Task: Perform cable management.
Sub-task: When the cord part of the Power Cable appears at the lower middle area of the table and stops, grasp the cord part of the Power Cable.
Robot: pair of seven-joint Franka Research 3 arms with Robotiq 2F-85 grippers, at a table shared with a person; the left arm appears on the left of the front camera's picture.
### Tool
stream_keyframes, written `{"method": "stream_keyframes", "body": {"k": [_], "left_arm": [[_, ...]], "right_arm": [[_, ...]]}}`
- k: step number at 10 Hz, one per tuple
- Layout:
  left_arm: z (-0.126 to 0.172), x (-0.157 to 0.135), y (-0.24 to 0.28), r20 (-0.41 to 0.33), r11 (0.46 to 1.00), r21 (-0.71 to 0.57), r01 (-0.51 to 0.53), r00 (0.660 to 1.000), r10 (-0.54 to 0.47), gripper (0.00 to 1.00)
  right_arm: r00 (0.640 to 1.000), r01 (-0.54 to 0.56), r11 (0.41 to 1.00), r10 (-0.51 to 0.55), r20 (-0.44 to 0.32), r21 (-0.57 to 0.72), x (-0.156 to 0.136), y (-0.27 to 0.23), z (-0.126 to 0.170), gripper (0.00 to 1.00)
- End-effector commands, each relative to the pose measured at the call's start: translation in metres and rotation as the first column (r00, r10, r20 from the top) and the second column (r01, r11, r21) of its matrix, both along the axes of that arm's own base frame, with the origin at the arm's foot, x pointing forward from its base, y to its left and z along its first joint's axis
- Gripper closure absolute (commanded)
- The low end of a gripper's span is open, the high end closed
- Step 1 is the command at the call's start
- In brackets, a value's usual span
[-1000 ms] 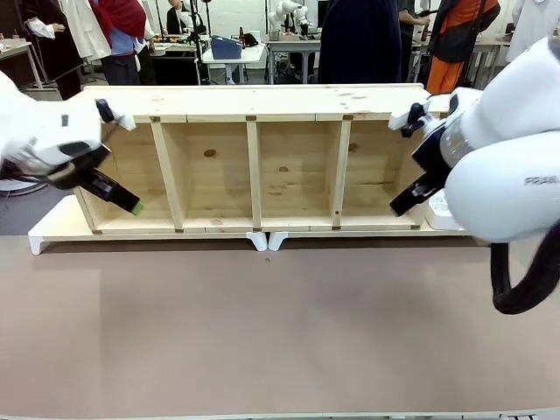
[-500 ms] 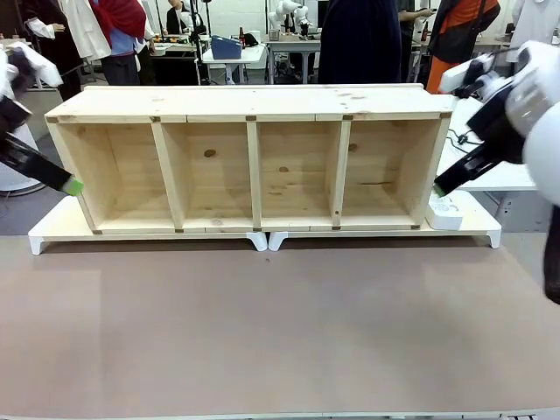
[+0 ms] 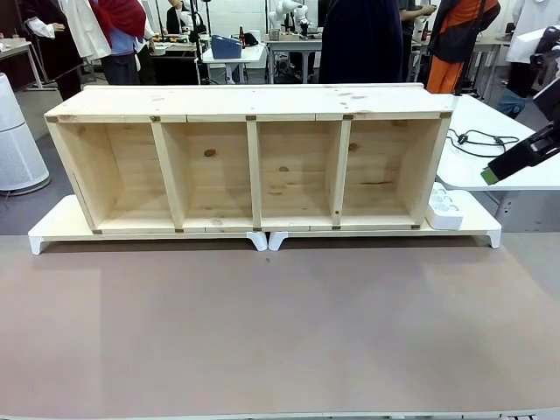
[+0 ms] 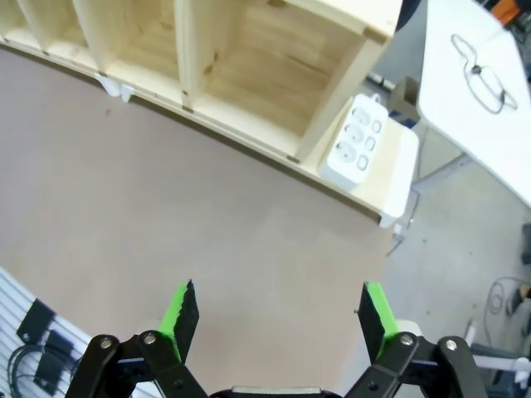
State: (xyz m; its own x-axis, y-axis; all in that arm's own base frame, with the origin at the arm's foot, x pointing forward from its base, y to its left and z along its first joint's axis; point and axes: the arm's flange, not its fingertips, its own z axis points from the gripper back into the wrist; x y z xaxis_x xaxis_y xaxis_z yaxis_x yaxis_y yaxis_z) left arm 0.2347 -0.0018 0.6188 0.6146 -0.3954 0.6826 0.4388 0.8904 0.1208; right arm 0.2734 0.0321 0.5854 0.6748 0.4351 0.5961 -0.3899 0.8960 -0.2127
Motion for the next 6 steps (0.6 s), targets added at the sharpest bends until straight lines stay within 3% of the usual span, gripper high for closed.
{"method": "stream_keyframes", "body": {"k": [1,6], "left_arm": [[-0.166,-0.057,0.005,0.002,1.000,-0.022,0.013,1.000,-0.013,0.00],[-0.173,-0.046,-0.004,-0.019,0.999,-0.028,0.034,0.999,-0.035,0.00]], "right_arm": [[1.000,-0.017,1.000,0.017,-0.016,-0.006,-0.055,-0.010,-0.132,0.00],[0.999,-0.039,0.999,0.039,-0.015,0.001,-0.053,-0.005,-0.139,0.00]]}}
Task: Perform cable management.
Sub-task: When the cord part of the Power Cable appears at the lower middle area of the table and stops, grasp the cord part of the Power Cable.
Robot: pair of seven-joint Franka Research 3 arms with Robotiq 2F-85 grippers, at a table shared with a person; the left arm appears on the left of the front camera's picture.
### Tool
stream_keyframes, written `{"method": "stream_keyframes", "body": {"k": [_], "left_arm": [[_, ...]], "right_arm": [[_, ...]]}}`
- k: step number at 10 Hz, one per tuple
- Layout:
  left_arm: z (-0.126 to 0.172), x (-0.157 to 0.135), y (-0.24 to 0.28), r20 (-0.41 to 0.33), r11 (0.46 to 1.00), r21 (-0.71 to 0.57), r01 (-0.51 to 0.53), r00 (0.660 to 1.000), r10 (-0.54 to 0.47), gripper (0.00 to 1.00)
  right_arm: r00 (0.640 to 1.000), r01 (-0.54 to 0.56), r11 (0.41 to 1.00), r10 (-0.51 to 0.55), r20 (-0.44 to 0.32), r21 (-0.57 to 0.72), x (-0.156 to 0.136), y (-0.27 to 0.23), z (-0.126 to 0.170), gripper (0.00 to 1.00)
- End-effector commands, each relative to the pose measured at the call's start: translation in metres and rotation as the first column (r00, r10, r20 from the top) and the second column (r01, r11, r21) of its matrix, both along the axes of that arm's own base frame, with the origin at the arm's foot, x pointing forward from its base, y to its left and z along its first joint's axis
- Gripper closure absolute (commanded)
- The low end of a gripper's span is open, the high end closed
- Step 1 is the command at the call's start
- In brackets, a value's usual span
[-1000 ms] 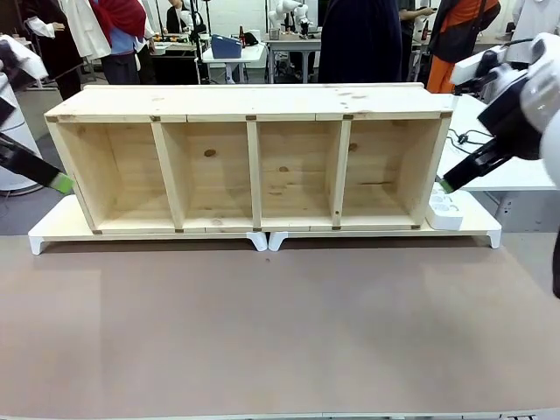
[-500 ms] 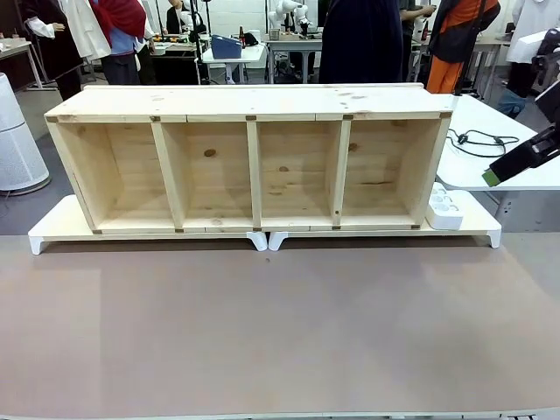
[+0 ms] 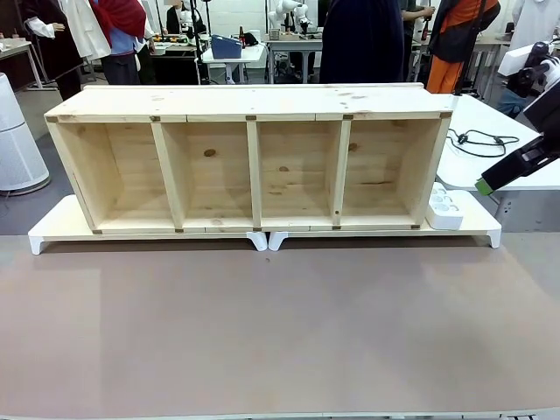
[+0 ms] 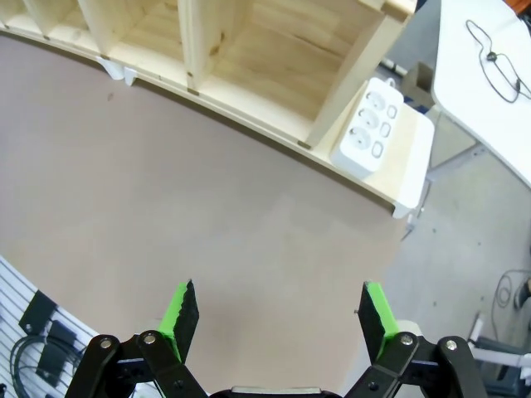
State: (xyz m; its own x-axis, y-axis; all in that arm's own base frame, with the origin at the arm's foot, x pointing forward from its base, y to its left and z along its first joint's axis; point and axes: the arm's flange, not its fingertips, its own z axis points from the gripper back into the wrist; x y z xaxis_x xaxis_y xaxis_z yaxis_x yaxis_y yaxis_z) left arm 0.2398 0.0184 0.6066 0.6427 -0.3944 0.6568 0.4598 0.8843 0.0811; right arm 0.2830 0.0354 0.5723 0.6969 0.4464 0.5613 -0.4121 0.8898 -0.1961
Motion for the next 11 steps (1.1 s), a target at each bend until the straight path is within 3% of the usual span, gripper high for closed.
{"method": "stream_keyframes", "body": {"k": [1,2,3,11], "left_arm": [[-0.161,-0.050,-0.022,0.028,1.000,-0.008,0.018,0.999,-0.018,0.00],[0.000,0.000,0.000,0.000,1.000,0.000,0.000,1.000,0.000,0.00],[0.000,0.000,0.000,0.000,1.000,0.000,0.000,1.000,0.000,0.00],[0.000,0.000,0.000,0.000,1.000,0.000,0.000,1.000,0.000,0.00]], "right_arm": [[0.999,-0.028,1.000,0.028,0.035,0.007,-0.062,-0.008,-0.126,0.00],[0.999,-0.034,0.999,0.033,0.032,0.007,-0.062,-0.007,-0.126,0.00],[1.000,-0.002,1.000,0.002,0.000,0.000,0.000,0.001,0.000,0.00],[1.000,-0.002,1.000,0.002,0.000,0.000,0.000,0.001,0.000,0.00]]}}
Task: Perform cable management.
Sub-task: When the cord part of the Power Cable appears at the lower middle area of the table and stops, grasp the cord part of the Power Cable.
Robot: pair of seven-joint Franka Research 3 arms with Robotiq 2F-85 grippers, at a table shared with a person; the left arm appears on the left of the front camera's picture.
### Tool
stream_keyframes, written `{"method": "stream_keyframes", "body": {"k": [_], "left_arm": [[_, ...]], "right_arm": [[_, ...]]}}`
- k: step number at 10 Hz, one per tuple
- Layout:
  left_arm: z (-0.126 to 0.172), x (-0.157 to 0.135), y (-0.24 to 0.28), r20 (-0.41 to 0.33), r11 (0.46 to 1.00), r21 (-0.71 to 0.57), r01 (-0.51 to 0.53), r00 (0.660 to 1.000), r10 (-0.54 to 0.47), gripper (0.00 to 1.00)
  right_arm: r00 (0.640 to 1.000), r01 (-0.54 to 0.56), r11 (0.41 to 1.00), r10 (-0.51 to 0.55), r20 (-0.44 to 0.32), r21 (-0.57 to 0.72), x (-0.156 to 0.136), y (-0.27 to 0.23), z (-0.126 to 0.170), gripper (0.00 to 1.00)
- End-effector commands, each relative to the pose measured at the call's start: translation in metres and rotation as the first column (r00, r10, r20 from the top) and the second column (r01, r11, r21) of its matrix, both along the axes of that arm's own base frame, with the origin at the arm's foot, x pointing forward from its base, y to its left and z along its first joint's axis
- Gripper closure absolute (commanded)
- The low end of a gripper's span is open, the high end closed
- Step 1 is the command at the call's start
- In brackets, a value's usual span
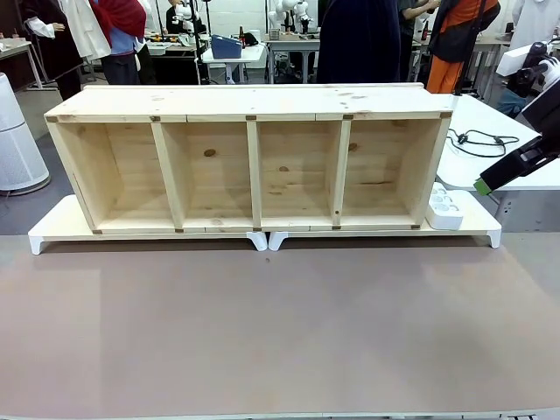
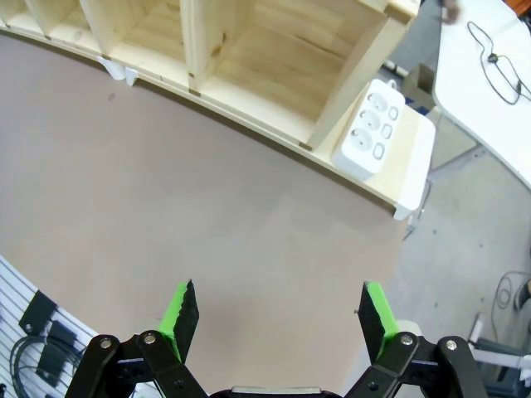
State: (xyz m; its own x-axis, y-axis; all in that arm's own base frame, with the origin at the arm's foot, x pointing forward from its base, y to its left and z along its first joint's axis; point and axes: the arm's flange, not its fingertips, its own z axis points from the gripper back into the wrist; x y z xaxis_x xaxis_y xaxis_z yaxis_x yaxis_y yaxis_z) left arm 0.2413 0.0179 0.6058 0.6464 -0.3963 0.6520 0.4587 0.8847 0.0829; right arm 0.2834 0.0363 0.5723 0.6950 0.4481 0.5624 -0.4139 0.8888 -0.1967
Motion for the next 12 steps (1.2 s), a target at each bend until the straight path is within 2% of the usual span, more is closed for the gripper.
{"method": "stream_keyframes", "body": {"k": [1,12], "left_arm": [[0.0008,-0.0015,0.0005,0.005,1.000,-0.005,0.002,1.000,-0.002,0.00],[0.0008,-0.0015,0.0005,0.005,1.000,-0.005,0.002,1.000,-0.002,0.00]], "right_arm": [[1.000,0.000,1.000,0.000,-0.001,0.000,0.0001,-0.0002,-0.0003,0.00],[1.000,0.000,1.000,0.000,-0.001,0.000,0.0001,-0.0002,-0.0003,0.00]]}}
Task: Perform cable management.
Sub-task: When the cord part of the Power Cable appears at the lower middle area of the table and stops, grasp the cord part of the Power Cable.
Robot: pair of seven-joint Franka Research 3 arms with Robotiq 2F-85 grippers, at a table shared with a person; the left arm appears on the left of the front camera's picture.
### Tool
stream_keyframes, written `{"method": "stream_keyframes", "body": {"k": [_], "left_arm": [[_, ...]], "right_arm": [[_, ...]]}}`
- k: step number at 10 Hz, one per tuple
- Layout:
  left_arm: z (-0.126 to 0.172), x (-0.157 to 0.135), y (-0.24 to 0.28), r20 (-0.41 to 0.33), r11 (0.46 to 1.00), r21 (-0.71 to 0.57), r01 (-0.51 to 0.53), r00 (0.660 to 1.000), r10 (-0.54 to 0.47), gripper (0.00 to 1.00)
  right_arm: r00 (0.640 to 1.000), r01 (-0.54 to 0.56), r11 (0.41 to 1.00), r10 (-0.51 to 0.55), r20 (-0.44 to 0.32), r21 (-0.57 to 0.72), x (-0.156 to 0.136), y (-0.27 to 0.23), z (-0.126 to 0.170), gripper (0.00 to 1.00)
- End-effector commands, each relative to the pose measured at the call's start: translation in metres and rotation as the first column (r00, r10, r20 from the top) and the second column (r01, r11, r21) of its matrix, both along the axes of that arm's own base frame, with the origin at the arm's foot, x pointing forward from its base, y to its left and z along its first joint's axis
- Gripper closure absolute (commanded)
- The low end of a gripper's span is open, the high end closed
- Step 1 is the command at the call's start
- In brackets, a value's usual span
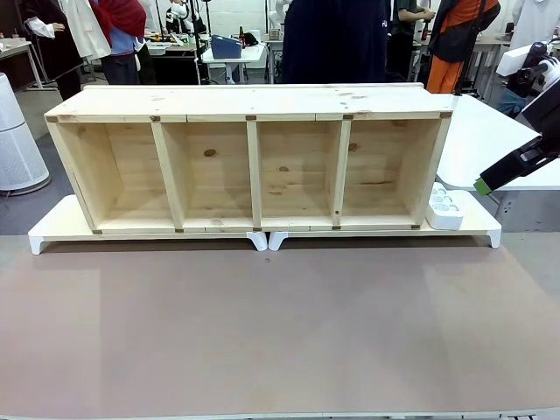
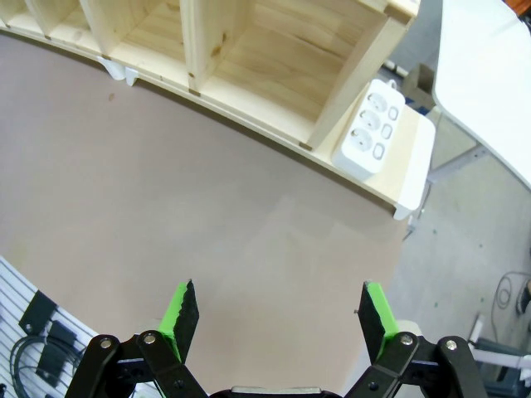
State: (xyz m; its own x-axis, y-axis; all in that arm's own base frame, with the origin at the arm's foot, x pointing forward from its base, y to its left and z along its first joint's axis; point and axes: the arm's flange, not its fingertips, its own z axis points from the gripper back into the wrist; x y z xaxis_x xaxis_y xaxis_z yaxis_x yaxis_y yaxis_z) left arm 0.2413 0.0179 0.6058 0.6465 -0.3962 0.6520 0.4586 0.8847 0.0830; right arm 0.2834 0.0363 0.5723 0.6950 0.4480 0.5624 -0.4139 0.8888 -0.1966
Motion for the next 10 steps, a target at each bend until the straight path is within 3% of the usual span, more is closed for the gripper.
{"method": "stream_keyframes", "body": {"k": [1,10], "left_arm": [[0.0008,-0.0015,0.0005,0.005,1.000,-0.005,0.002,1.000,-0.002,0.00],[0.0008,-0.0015,0.0005,0.005,1.000,-0.005,0.002,1.000,-0.002,0.00]], "right_arm": [[1.000,0.000,1.000,0.000,-0.001,0.000,0.0001,-0.0002,-0.0003,0.00],[1.000,0.000,1.000,0.000,-0.001,0.000,0.0001,-0.0002,-0.0003,0.00]]}}
